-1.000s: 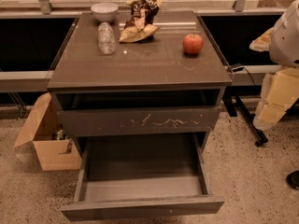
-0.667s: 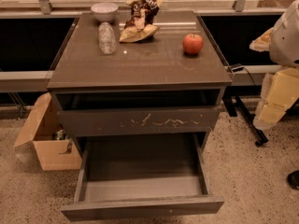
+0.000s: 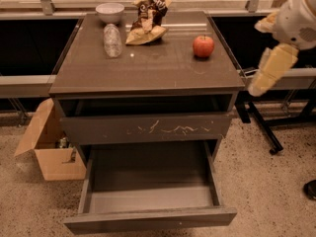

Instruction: Place apple into middle drawer

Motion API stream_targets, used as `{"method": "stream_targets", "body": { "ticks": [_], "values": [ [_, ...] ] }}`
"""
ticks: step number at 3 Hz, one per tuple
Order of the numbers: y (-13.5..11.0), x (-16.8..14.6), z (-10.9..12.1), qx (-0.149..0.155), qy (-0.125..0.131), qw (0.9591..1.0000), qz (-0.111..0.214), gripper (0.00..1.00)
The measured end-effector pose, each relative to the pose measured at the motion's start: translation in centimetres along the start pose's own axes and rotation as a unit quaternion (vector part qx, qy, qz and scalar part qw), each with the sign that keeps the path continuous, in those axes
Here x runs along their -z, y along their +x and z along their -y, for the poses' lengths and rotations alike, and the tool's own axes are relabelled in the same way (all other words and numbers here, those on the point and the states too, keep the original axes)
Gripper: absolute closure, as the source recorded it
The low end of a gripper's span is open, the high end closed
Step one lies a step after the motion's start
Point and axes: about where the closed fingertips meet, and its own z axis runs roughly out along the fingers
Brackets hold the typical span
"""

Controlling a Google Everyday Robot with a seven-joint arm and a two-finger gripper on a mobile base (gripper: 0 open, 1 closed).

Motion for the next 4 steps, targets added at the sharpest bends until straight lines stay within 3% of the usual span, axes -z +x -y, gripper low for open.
{"method": "stream_targets", "body": {
  "ticks": [1, 2, 3, 4],
  "values": [
    [-1.2, -3.7, 5.0, -0.038, -0.007, 0.9943, 0.100, 0.00],
    [-1.3, -5.7, 6.5, -0.051, -0.018, 0.9903, 0.128, 0.00],
    [-1.3, -6.0, 6.7, -0.053, -0.016, 0.9901, 0.129, 0.00],
    [-1.7, -8.2, 8.9, -0.075, 0.003, 0.9860, 0.149, 0.00]
  ]
}}
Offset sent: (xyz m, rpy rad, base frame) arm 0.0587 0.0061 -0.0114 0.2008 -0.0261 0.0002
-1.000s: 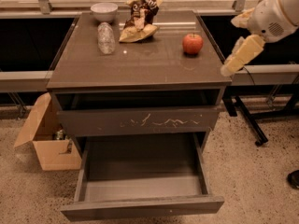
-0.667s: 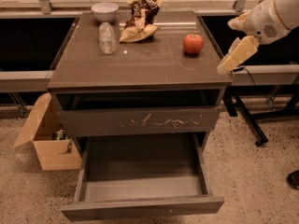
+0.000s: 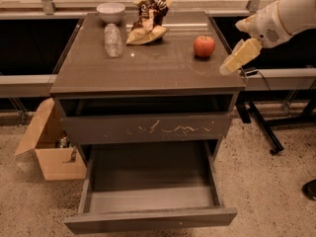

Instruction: Place apple into middle drawer

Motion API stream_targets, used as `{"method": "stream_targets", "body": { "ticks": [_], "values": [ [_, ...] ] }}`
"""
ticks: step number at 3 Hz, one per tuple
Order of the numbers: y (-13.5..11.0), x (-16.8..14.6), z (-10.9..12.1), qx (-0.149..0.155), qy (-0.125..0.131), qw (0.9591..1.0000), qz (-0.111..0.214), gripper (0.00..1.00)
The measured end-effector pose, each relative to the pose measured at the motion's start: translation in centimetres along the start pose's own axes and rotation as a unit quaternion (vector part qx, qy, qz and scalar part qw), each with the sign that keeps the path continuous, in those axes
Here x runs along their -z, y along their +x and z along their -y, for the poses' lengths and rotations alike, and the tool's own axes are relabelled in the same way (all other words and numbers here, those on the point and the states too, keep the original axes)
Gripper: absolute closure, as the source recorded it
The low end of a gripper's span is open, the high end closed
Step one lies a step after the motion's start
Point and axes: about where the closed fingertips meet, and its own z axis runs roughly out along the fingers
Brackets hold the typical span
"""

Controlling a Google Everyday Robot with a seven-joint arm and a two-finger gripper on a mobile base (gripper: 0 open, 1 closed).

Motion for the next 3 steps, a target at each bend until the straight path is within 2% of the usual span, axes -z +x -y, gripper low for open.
{"method": "stream_targets", "body": {
  "ticks": [1, 2, 3],
  "values": [
    [-0.5, -3.6, 4.0, -0.026, 0.035, 0.9987, 0.028, 0.00],
    [-1.0, -7.6, 7.1, -0.049, 0.058, 0.9961, 0.045, 0.00],
    [-0.8, -10.7, 9.6, -0.078, 0.076, 0.9918, 0.067, 0.00]
  ]
}}
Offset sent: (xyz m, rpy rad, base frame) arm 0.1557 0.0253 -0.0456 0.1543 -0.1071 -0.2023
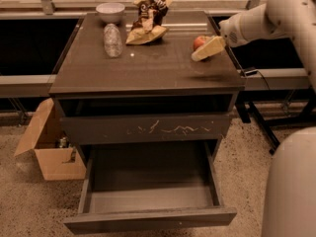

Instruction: Place apple into middle drawer

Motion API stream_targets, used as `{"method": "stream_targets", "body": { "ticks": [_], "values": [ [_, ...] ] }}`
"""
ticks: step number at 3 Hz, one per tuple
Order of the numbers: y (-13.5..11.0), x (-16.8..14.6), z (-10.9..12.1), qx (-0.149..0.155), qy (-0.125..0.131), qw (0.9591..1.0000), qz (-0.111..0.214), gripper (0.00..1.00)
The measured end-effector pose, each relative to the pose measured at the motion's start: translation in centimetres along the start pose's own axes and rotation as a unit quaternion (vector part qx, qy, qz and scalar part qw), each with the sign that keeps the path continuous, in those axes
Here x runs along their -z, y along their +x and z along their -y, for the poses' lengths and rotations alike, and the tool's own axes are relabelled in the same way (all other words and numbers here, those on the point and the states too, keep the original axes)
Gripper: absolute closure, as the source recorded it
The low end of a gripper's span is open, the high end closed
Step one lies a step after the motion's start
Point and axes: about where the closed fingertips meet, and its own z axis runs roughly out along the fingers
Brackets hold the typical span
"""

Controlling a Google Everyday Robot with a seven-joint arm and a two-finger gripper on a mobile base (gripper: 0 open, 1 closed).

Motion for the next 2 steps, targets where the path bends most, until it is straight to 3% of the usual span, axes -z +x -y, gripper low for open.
{"method": "stream_targets", "body": {
  "ticks": [1, 2],
  "values": [
    [1.2, -3.5, 1.5, -0.037, 0.002, 0.9990, 0.023, 0.07],
    [2.1, -5.0, 2.1, -0.055, 0.002, 0.9980, 0.030, 0.30]
  ]
}}
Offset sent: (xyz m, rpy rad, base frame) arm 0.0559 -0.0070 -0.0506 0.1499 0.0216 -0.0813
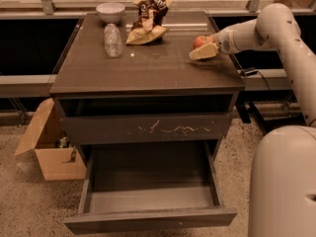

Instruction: Place apple into middle drawer

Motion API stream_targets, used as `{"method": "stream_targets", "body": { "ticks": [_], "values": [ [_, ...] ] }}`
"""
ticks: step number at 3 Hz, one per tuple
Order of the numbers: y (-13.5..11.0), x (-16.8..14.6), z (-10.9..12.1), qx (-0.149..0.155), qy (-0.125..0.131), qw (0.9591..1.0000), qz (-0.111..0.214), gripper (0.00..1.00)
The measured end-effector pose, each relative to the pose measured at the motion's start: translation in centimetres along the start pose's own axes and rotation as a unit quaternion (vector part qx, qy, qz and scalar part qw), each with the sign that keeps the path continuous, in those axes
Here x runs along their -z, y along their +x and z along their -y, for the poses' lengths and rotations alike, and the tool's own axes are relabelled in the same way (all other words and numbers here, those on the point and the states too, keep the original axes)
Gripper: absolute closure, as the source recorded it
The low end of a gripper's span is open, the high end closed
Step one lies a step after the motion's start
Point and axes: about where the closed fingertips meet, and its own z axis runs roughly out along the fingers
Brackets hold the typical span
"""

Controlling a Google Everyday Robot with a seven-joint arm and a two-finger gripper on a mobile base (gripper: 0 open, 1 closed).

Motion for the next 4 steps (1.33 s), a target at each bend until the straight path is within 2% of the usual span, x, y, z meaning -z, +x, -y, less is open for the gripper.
{"method": "stream_targets", "body": {
  "ticks": [1, 2, 3, 4],
  "values": [
    [-0.6, 0.4, 0.0, 0.000, -0.005, 0.9997, 0.026, 0.53],
    [-3.9, 2.8, -2.8, 0.033, -0.046, 0.9953, 0.078, 0.84],
    [-6.7, 5.0, -6.5, 0.079, -0.106, 0.9839, 0.120, 1.00],
    [-6.6, 4.6, -7.2, 0.084, -0.118, 0.9824, 0.118, 1.00]
  ]
}}
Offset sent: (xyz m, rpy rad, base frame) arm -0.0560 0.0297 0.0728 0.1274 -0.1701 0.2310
